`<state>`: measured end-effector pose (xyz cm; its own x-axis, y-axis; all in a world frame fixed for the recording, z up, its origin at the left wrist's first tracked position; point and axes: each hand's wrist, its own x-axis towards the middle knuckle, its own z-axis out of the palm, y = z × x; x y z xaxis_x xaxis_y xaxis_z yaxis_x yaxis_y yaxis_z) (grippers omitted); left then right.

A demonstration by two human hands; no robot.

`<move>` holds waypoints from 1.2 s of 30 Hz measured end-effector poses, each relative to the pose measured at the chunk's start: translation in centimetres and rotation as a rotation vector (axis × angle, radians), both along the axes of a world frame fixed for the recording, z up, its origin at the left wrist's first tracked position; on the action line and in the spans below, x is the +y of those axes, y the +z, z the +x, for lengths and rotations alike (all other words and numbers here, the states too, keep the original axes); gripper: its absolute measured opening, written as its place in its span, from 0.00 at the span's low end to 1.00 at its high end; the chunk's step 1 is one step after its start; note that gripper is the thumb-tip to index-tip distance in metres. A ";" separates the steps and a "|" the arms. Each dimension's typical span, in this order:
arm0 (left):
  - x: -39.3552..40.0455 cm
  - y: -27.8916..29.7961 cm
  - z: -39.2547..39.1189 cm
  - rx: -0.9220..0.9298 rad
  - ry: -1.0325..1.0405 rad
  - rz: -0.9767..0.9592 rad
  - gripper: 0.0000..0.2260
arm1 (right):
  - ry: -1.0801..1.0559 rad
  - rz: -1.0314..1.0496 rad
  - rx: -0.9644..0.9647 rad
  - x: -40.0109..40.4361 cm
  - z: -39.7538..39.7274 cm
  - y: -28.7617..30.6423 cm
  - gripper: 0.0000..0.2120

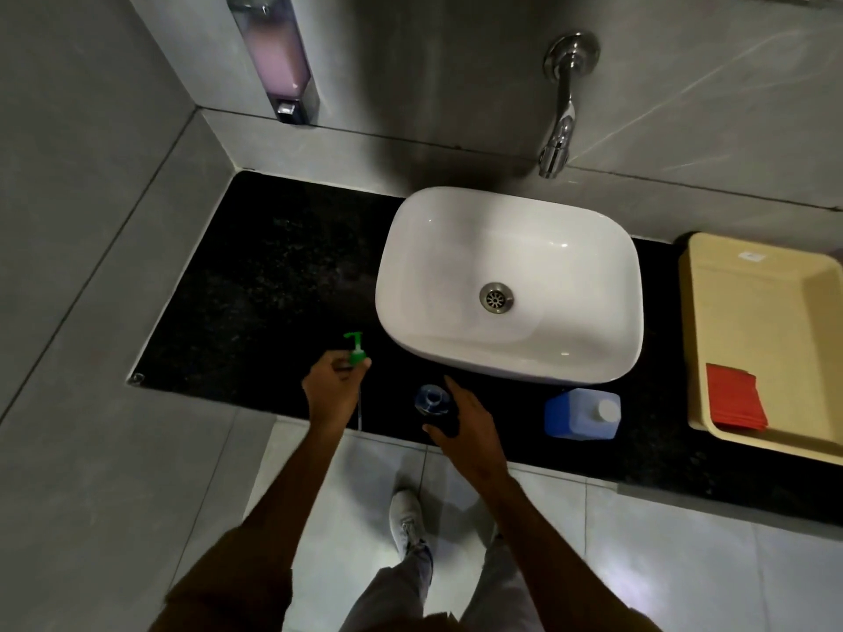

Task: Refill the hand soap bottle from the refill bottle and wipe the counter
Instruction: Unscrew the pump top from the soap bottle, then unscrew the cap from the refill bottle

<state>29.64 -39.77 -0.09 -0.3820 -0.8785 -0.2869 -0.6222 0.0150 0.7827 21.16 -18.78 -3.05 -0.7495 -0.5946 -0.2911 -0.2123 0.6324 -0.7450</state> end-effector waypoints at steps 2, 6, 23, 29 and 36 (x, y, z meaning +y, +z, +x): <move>0.7 -2.0 -0.9 -0.085 -0.063 0.034 0.12 | -0.027 -0.003 0.027 1.5 0.6 0.9 0.37; 1.7 -4.2 -2.7 -0.223 -0.175 -0.051 0.12 | -0.049 0.009 0.062 6.5 3.1 3.6 0.25; 16.5 5.8 -2.6 0.287 -0.389 -0.275 0.09 | -0.362 0.127 0.292 16.4 -6.1 13.3 0.24; 24.9 4.3 -10.2 0.095 -0.947 -0.062 0.39 | -0.140 0.282 0.279 14.8 -9.6 13.1 0.13; 24.5 3.3 -12.6 0.113 -0.883 -0.003 0.31 | -0.056 0.350 0.183 14.8 -12.0 12.1 0.11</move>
<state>17.02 -15.30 3.18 -0.9463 -0.2504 -0.2046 -0.3016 0.4550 0.8379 9.21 -4.03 9.05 -0.8363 -0.4396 -0.3275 -0.2793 0.8558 -0.4355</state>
